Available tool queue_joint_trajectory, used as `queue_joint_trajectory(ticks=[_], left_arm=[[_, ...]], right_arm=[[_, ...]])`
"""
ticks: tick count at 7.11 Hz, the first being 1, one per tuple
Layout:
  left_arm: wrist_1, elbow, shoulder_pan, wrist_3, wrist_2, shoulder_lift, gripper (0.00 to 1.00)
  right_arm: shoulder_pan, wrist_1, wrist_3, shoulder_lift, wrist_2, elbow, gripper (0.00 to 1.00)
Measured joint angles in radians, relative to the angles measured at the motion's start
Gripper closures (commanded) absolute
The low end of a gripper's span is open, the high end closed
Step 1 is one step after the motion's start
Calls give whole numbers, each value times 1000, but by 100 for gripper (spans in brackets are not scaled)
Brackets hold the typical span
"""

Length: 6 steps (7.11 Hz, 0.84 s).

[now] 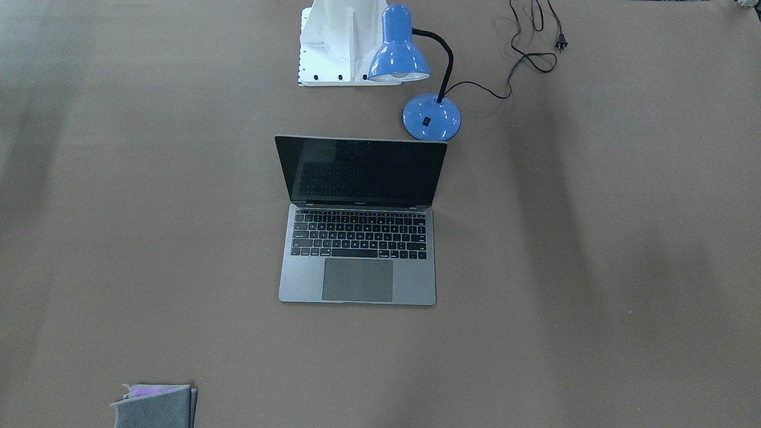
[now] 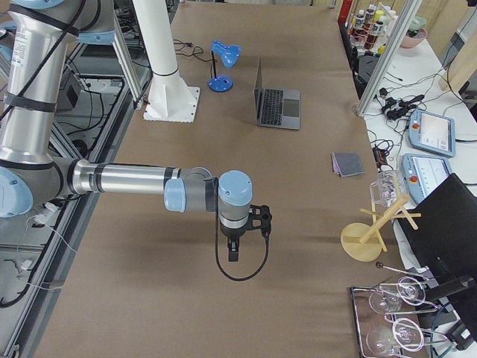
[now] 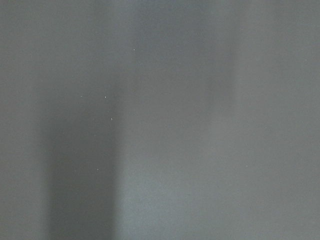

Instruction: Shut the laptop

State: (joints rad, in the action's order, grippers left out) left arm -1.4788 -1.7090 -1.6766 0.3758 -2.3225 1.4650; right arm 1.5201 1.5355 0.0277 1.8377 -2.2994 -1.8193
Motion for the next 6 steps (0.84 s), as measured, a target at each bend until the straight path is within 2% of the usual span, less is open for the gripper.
queue_joint_trajectory(ticks=[4,6], left_arm=[[-79,0,1,-3,1,-21,1],[-86,0,1,-9,-4,-4,1]], right_arm=[[-1,-1,0,0,0,-1,0],[0,-54,-1,3,1,3,0]])
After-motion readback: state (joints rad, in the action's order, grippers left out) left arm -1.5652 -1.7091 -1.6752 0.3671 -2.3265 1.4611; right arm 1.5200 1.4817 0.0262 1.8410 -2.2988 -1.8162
